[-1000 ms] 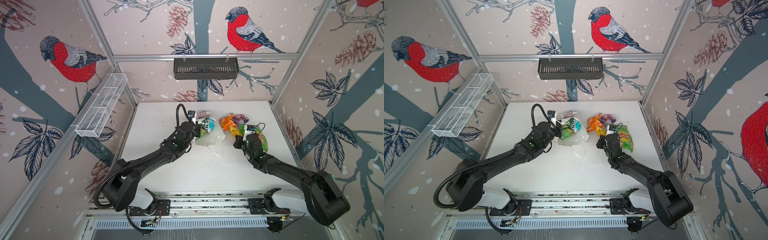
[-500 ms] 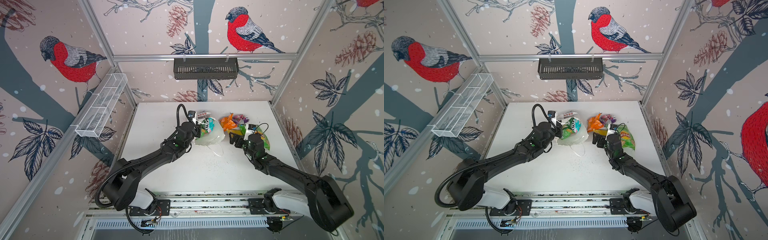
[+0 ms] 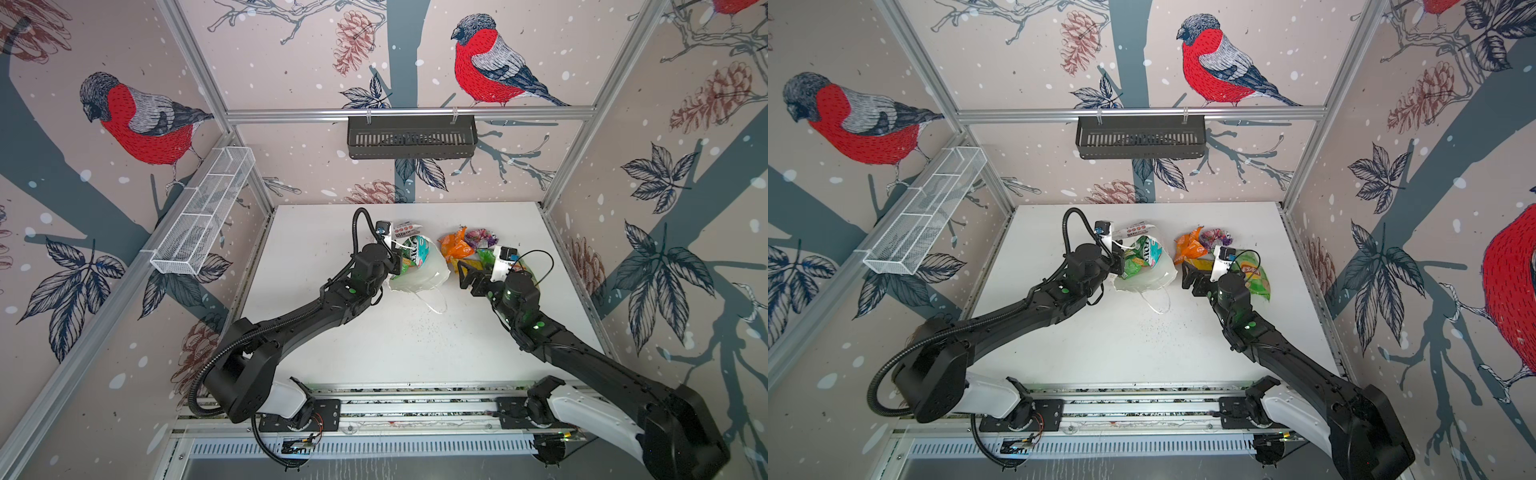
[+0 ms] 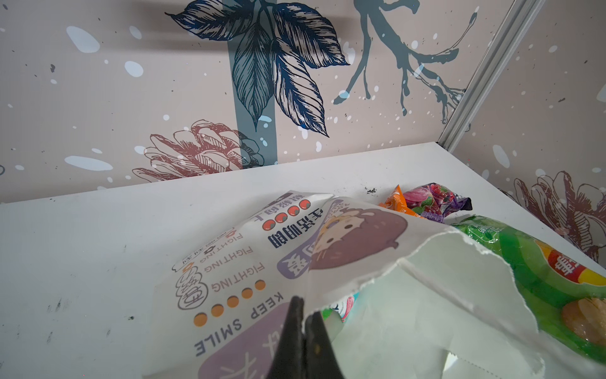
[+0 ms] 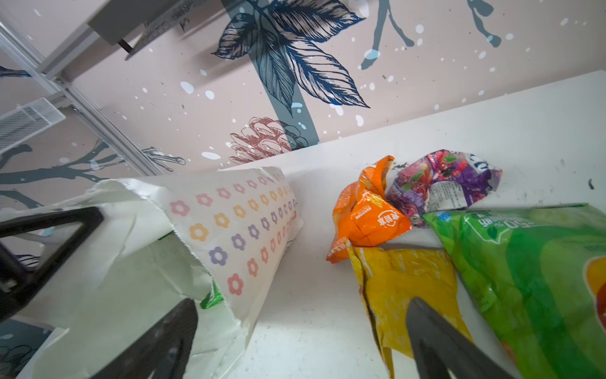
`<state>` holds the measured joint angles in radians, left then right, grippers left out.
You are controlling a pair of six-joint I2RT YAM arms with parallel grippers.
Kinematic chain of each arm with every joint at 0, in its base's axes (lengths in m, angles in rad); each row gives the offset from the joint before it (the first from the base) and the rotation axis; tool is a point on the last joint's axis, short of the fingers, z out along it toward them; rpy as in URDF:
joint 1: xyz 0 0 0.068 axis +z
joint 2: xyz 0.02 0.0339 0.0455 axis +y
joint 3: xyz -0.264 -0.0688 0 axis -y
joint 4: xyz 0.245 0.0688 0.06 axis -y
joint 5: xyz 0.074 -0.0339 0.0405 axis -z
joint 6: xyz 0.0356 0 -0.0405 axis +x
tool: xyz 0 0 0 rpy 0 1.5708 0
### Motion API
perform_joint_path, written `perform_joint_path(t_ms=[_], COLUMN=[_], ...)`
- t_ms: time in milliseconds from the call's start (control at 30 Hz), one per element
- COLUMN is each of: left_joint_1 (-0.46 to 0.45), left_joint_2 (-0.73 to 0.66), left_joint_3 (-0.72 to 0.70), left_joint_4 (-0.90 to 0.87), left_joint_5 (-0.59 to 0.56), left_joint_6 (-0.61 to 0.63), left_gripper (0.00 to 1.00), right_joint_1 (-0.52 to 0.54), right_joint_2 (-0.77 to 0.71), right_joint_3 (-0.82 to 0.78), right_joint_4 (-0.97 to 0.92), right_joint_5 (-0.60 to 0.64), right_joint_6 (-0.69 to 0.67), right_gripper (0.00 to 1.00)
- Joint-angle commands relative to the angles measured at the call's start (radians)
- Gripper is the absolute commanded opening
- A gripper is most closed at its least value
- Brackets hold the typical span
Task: Take the snacks out of the paper bag
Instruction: Place the snack at the middle-right of the table, then pick up the snack from the paper bag.
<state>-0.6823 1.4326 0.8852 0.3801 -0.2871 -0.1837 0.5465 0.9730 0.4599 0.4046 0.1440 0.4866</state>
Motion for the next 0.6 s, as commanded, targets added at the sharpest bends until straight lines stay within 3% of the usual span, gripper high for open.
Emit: perform_joint_path(t_ms=[0,400,567], left_joint_1=[0.0,0.0,0.0], left_joint_2=[-0.007,-0.024,-0.024], left_joint_3=[-0.002,-0.005,-0.002], left_joint_4=[-0.012,-0.009,-0.015], left_joint_5=[-0.002,0.024,0.036], left_joint_6=[0.006,-0.01,-0.009], left_gripper=[0.0,0.0,0.0], right_joint_1=[0.042,0.252,0.282], right_joint_2=[-0.031,0.019,0.078], right_joint_3=[0.0,0.002,-0.01], right_joint_4=[0.03,0.13,0.208], right_joint_5=[0.025,0.064,0.003], right_joint_6=[-0.06,-0.169,-0.185], right_gripper=[1.0,0.94,0.91])
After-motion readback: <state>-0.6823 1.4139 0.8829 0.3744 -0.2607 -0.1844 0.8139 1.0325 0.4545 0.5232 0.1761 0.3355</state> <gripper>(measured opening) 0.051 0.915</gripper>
